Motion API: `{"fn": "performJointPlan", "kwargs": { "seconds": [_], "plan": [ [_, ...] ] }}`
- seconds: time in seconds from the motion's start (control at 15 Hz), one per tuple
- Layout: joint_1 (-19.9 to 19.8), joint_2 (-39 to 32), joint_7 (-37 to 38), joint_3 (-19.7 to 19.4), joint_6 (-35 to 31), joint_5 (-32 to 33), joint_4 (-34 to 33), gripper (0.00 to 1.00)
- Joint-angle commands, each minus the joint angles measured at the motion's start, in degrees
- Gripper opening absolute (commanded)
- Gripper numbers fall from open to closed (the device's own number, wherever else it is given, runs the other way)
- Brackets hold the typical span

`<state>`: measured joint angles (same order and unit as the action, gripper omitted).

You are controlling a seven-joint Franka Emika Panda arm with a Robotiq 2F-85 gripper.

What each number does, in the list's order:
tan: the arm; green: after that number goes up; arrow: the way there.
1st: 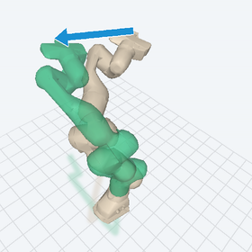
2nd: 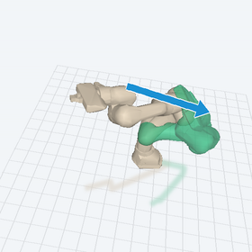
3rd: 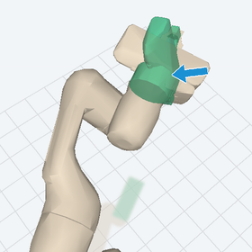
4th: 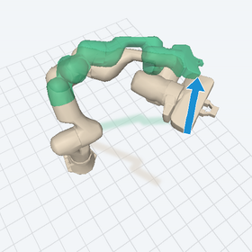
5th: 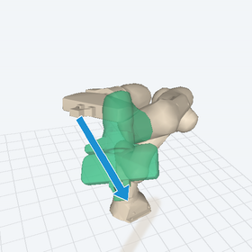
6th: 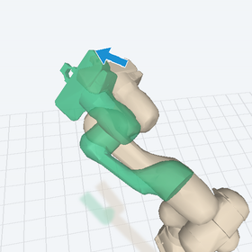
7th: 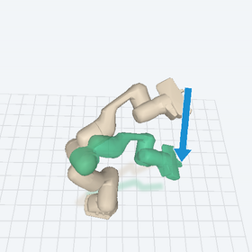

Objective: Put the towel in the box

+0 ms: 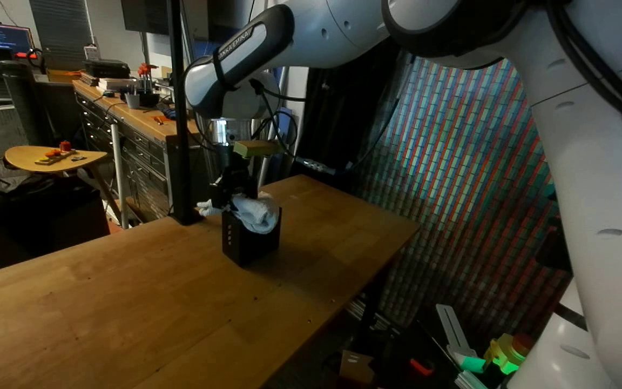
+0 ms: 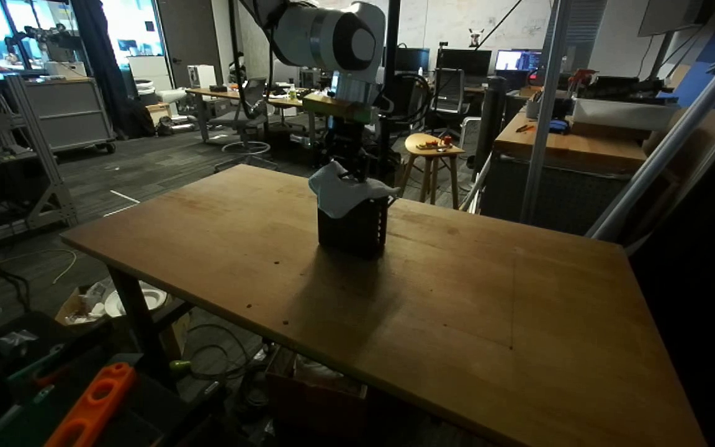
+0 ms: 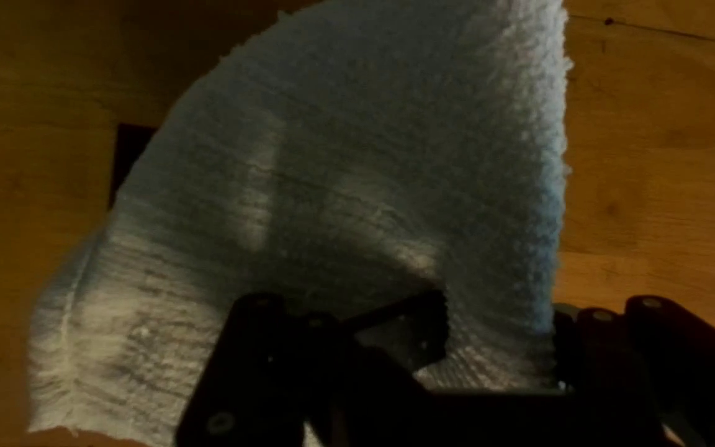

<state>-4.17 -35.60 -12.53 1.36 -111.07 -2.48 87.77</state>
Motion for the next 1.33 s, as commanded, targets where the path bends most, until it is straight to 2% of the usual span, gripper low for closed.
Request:
{"fn": "performJointPlan", "kwargs": {
  "seconds": [0.0,0.53,1.27],
  "plan": [
    [-1.33,-1.14,0.03,0.69,-0.43,-3.29,-0.58,0.06],
    [-4.46,-0.32,-1.78,0.02,-2.14,-5.33,1.92,0.07],
    [-7.99,-3.41,-10.48,2.46,-0.93,-11.82,2.03,0.07]
  ]
}}
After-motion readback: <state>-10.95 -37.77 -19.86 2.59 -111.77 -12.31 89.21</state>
